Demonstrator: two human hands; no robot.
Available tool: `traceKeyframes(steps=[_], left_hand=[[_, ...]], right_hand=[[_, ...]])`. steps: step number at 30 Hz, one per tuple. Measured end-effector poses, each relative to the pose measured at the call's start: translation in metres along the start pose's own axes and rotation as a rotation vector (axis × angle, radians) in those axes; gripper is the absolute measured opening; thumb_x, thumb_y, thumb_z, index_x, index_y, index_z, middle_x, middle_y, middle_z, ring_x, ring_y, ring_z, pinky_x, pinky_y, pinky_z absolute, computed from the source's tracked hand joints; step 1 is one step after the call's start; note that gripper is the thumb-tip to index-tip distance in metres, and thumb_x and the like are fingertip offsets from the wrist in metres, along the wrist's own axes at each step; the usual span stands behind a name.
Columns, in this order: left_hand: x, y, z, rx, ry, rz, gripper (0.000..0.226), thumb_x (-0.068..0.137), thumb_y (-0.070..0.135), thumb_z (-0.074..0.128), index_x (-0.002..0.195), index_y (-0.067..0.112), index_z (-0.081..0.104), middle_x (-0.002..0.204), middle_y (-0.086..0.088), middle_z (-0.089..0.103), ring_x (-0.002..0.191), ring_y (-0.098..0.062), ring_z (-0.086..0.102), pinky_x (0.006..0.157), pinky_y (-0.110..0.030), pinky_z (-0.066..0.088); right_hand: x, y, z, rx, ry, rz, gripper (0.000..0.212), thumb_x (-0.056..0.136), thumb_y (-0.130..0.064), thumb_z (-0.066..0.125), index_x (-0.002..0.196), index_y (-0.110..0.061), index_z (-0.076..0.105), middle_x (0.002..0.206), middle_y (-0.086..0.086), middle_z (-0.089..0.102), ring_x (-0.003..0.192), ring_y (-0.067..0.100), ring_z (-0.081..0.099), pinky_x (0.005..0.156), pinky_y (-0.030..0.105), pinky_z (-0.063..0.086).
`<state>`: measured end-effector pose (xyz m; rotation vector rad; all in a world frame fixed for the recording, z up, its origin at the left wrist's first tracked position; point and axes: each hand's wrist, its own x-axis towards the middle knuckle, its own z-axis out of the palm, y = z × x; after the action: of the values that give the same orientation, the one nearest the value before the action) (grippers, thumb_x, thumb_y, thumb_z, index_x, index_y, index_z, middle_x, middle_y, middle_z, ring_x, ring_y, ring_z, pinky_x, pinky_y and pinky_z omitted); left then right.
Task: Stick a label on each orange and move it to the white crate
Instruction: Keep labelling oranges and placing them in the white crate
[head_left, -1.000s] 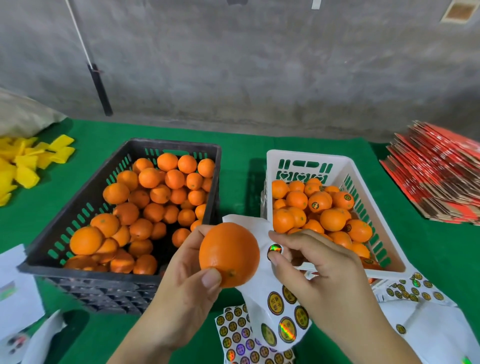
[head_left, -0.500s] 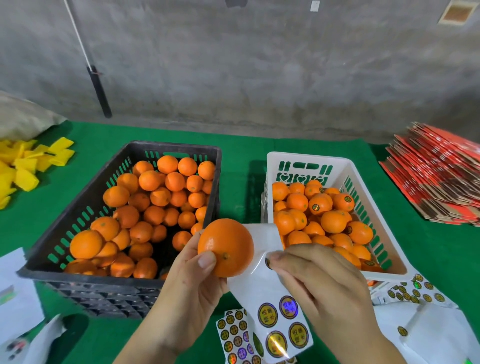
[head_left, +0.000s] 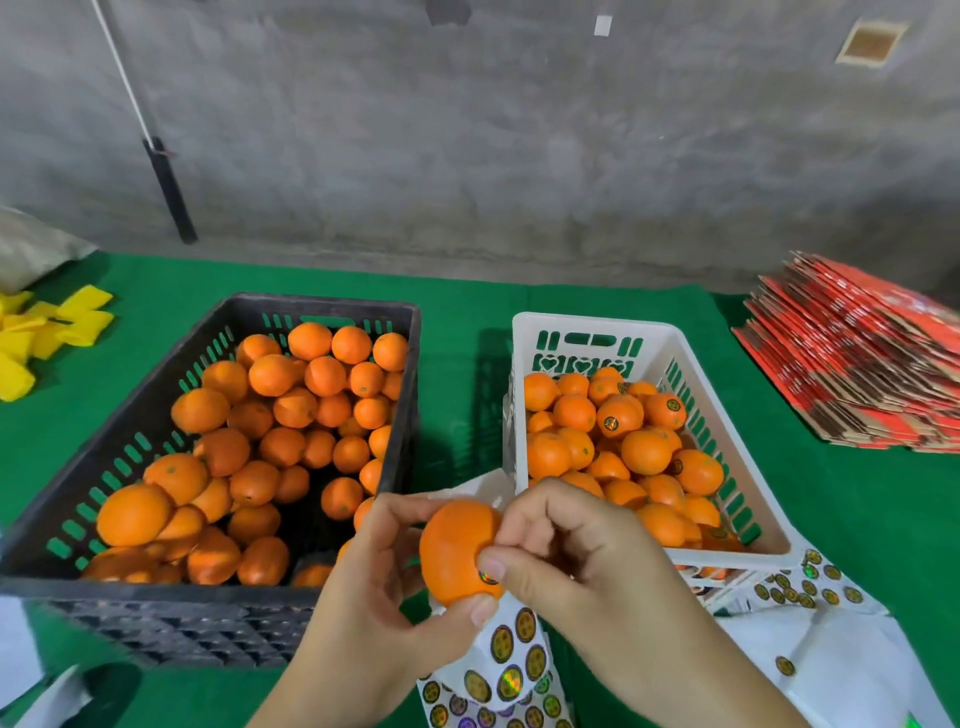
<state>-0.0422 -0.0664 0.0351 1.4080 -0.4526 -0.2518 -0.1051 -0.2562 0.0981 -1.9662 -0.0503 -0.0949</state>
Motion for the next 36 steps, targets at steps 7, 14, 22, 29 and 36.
traceKeyframes(steps=[7, 14, 22, 29, 36], left_hand=[[0.004, 0.001, 0.005, 0.044, 0.040, 0.074, 0.070, 0.061, 0.055, 0.097, 0.118, 0.035, 0.062, 0.136, 0.002, 0.065, 0.121, -0.028, 0.066, 0.091, -0.034, 0.060], [0.009, -0.001, 0.004, 0.032, -0.011, 0.101, 0.076, 0.063, 0.038, 0.098, 0.131, 0.037, 0.064, 0.142, -0.005, 0.061, 0.124, -0.033, 0.065, 0.091, -0.034, 0.059], [0.018, -0.011, -0.003, -0.010, 0.322, 0.071, 0.032, 0.086, 0.022, 0.070, 0.114, 0.037, 0.075, 0.090, -0.015, 0.070, 0.085, -0.021, 0.063, 0.079, -0.037, 0.053], [0.034, -0.022, -0.006, -0.039, 0.175, 0.019, 0.017, 0.090, 0.024, 0.071, 0.106, 0.030, 0.072, 0.076, -0.003, 0.063, 0.071, -0.011, 0.056, 0.063, -0.020, 0.047], [0.102, -0.046, -0.071, 0.215, 0.036, -0.073, 0.018, 0.101, 0.029, 0.060, 0.118, 0.034, 0.058, 0.111, -0.006, 0.073, 0.097, -0.025, 0.074, 0.086, -0.040, 0.063]], right_hand=[[-0.003, 0.007, 0.009, 0.158, -0.061, 0.204, 0.050, 0.082, -0.074, 0.065, 0.129, -0.059, 0.056, 0.095, -0.012, 0.054, 0.088, 0.021, 0.074, 0.074, 0.040, 0.064], [-0.002, 0.008, 0.011, 0.381, 0.109, 0.103, 0.058, 0.071, -0.065, 0.086, 0.120, -0.040, 0.069, 0.116, -0.015, 0.070, 0.082, 0.025, 0.077, 0.068, 0.037, 0.064], [0.003, 0.034, -0.024, 0.028, 0.558, 0.144, 0.060, 0.077, -0.072, 0.077, 0.130, -0.050, 0.058, 0.131, -0.010, 0.050, 0.104, 0.005, 0.063, 0.083, 0.021, 0.054], [0.016, 0.036, 0.001, 0.260, 0.028, 0.303, 0.026, 0.102, -0.039, 0.064, 0.123, -0.032, 0.076, 0.117, -0.007, 0.078, 0.108, 0.009, 0.073, 0.087, 0.019, 0.056], [0.018, 0.041, 0.014, 0.294, 0.262, 0.243, 0.031, 0.101, -0.008, 0.064, 0.094, -0.031, 0.082, 0.080, -0.002, 0.080, 0.072, 0.002, 0.071, 0.067, 0.012, 0.049]])
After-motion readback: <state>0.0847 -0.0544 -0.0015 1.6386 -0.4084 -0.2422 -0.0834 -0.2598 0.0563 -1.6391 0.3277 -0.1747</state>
